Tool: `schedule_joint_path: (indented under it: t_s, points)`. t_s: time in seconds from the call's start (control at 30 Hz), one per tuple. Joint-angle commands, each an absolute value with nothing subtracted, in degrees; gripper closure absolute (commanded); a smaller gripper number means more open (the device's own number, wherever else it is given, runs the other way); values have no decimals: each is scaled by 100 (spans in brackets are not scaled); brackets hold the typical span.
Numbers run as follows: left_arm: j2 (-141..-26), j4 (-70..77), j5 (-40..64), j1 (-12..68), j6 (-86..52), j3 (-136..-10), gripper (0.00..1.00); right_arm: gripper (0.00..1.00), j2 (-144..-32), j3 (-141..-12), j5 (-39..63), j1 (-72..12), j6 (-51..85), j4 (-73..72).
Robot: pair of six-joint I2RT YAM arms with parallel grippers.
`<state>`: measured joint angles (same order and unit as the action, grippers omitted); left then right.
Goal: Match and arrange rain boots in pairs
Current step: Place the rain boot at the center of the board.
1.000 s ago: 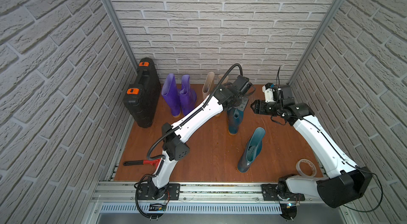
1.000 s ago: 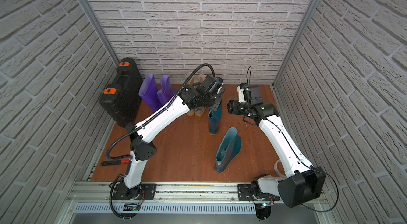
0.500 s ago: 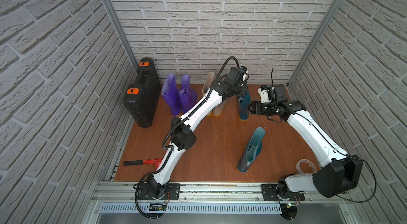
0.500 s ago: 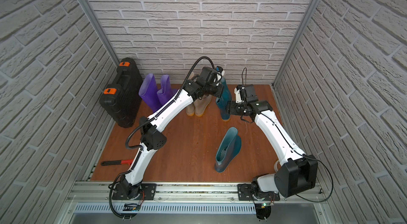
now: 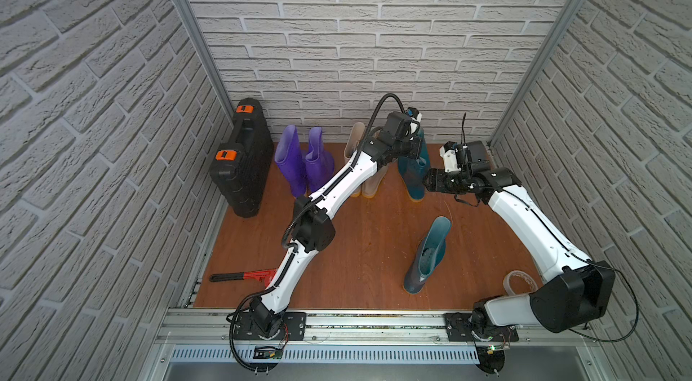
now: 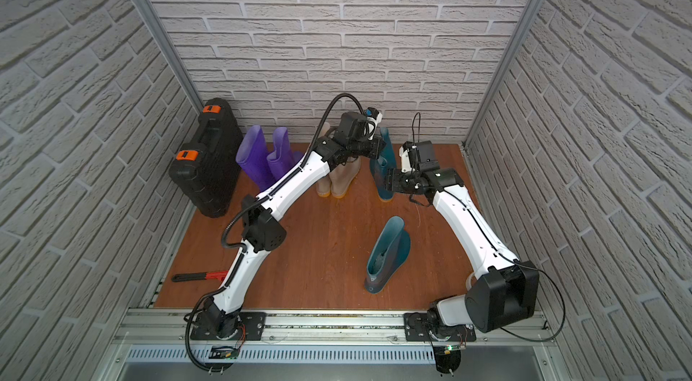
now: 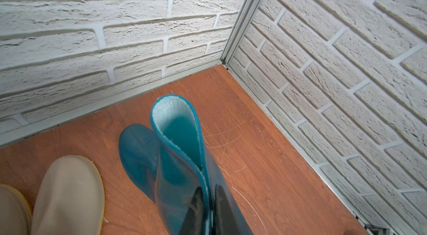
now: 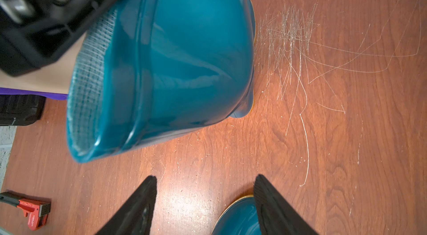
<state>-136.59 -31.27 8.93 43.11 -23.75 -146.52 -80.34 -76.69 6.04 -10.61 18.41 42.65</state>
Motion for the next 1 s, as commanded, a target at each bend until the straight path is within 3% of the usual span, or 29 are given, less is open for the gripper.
schedule_joint_path:
  t_s: [0.0,0.17,0.3,0.4,0.77,0.97]
  points:
    - [-13706,-2595,1214,4260,-2267,-14848,90,31,-8006,-7796,569,-1016,1786,4146]
    - [-13697,-2444,1368,4257,-2244,-14688,78,31,-7961,-7787,581,-985,1761,4161]
    - [-13692,-2402,1389,4258,-2278,-14678,57,31,-7899,-7772,598,-976,1758,4187]
    - [-13626,-2373,1384,4260,-2248,-14677,49,31,-7814,-7820,561,-967,1740,4261]
    - [-12597,-2777,1038,4274,-1996,-14203,45,26,-6895,-8191,518,-967,1718,5303]
    - [-11144,-2905,721,4323,-1886,-12540,45,21,-6220,-8206,982,-971,1869,6107]
